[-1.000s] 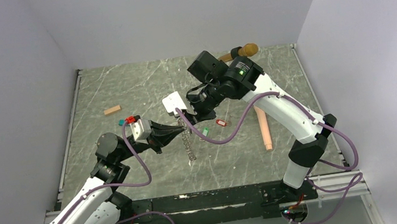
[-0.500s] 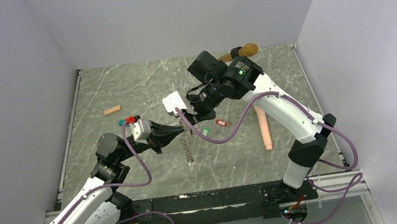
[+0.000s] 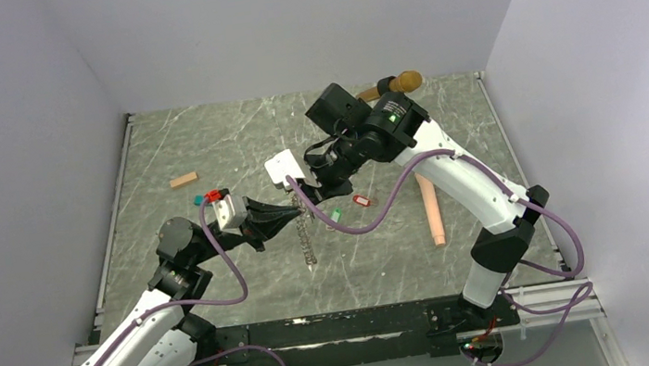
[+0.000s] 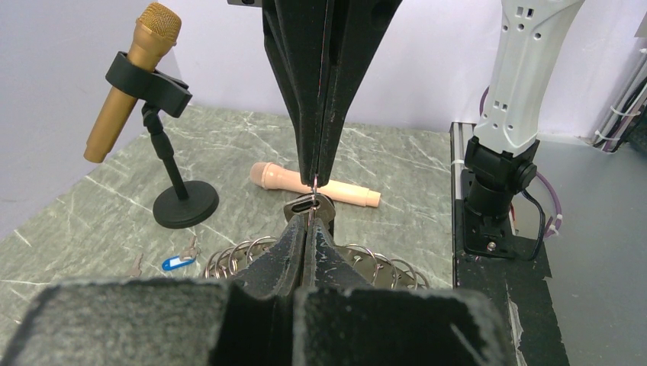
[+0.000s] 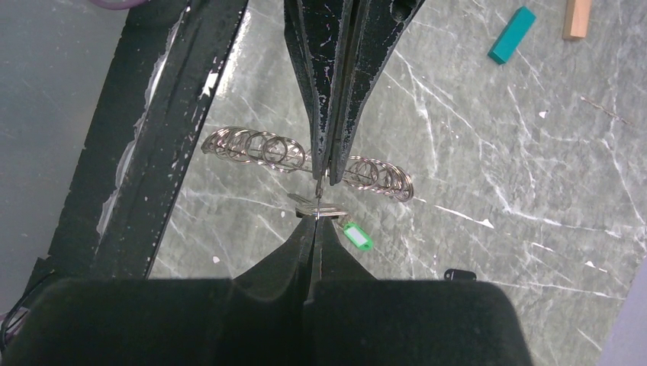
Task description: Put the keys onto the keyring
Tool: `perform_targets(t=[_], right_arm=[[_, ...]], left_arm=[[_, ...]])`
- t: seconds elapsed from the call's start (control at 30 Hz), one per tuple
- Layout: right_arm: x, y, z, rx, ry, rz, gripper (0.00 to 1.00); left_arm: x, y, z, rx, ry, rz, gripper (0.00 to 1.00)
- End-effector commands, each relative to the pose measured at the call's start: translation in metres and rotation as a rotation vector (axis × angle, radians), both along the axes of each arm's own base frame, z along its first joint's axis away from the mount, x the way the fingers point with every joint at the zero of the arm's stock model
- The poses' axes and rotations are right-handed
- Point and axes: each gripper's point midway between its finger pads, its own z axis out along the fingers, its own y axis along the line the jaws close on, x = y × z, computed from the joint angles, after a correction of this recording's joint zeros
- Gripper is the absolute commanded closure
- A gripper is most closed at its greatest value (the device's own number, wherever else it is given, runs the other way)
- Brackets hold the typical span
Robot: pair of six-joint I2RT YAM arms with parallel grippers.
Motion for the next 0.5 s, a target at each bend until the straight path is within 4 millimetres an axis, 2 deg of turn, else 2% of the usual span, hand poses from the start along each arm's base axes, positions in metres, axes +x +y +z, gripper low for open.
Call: perform_targets(t=[0.0,0.47], right_arm=[[-0.0025,0.0041,0.0034,0.025,0.022,0.007,1.00],[-0.0022,0.0047,0.0028,0.027,0.027,0.007,1.00]], left_arm=[[-0.0063,0.0026,0.0249,-0.059,-0.080,-0.013,1.00],[-0.0062,0.0028,0.0256,-0.061,-0.082,-0.012,1.00]])
